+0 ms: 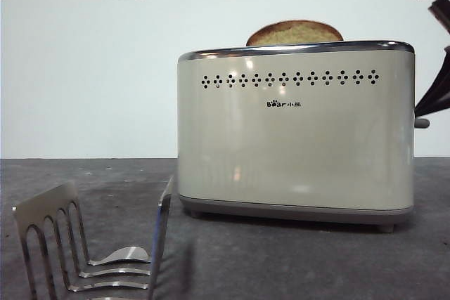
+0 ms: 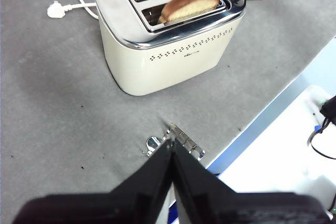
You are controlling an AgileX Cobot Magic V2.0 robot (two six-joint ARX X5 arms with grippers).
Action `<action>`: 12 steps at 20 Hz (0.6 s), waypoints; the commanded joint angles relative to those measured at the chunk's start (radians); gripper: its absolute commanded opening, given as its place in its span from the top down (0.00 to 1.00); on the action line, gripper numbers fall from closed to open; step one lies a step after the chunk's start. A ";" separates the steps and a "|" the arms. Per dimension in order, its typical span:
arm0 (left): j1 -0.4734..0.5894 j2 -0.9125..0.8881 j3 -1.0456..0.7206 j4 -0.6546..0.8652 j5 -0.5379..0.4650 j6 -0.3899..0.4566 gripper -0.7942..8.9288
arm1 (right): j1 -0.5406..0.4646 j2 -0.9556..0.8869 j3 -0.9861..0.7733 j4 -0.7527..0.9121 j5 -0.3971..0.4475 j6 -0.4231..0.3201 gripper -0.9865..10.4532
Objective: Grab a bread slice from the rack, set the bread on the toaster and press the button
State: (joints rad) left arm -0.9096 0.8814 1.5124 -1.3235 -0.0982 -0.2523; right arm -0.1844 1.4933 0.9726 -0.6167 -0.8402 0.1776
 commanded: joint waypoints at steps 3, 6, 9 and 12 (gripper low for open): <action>0.004 -0.003 -0.005 0.003 -0.003 -0.009 0.93 | 0.000 0.053 -0.003 -0.034 0.068 -0.053 0.92; 0.004 -0.003 -0.005 0.003 -0.003 -0.010 0.93 | 0.000 0.083 -0.003 -0.027 0.070 -0.055 0.92; 0.004 -0.002 -0.005 0.003 -0.003 -0.016 0.93 | 0.001 0.107 -0.003 -0.012 0.070 -0.051 0.92; 0.004 -0.002 -0.005 0.003 -0.003 -0.017 0.93 | 0.001 0.114 -0.003 -0.009 0.078 -0.051 0.92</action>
State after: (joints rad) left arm -0.9096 0.8814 1.5124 -1.3235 -0.0982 -0.2619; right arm -0.1844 1.5810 0.9836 -0.6193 -0.8074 0.1379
